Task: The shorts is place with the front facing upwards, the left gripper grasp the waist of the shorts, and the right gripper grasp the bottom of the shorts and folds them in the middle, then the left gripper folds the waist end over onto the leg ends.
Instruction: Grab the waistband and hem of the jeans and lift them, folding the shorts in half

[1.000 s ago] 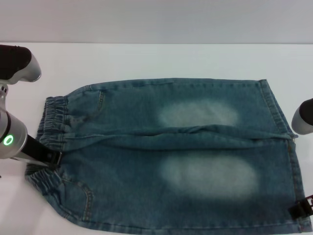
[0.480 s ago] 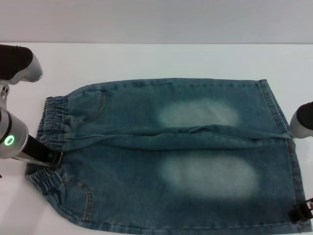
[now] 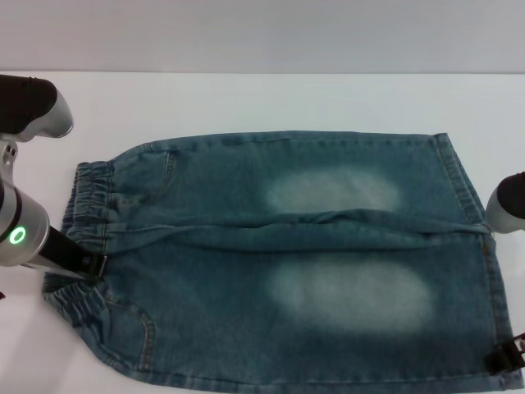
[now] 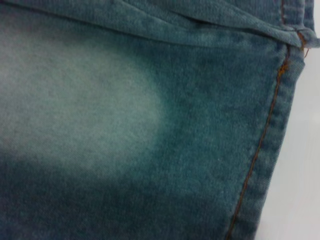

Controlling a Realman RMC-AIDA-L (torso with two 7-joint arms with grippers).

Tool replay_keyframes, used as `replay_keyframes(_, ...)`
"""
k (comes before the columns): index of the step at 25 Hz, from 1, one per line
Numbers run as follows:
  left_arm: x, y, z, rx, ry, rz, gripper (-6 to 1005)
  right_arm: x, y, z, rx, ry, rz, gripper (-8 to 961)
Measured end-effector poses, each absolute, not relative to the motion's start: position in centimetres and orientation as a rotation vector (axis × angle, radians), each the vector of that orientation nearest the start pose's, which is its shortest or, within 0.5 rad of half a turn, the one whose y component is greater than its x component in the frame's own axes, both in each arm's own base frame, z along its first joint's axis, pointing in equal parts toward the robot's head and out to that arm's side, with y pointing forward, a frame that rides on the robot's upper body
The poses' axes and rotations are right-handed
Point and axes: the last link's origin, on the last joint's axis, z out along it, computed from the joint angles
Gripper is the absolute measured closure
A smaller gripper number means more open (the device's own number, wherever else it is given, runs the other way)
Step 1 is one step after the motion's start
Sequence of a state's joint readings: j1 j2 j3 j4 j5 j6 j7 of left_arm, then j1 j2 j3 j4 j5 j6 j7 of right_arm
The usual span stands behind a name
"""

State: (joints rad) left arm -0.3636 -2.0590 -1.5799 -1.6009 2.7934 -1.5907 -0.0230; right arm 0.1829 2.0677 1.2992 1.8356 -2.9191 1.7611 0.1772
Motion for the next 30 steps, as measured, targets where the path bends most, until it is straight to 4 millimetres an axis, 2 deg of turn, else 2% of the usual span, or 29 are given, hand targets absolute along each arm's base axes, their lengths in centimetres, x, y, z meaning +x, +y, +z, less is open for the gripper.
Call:
replay_keyframes(13,-22.23,31.0,1.78,-2.027,-1.427,0.524,971,21.83,24.29,0.13,-1.986,1.389,-0.748,478)
replay_keyframes(19,-22.27,30.99,1.79,-2.026,-1.428,0.523,971,22.22,24.33,-0.03,-1.986,1.389,-0.776,709)
replay_keyframes(30,-22.38,31.04,1.75,-2.024,-1.43,0.526,971,22.36,24.38,0.07,-1.984,1.384,-0.783,922)
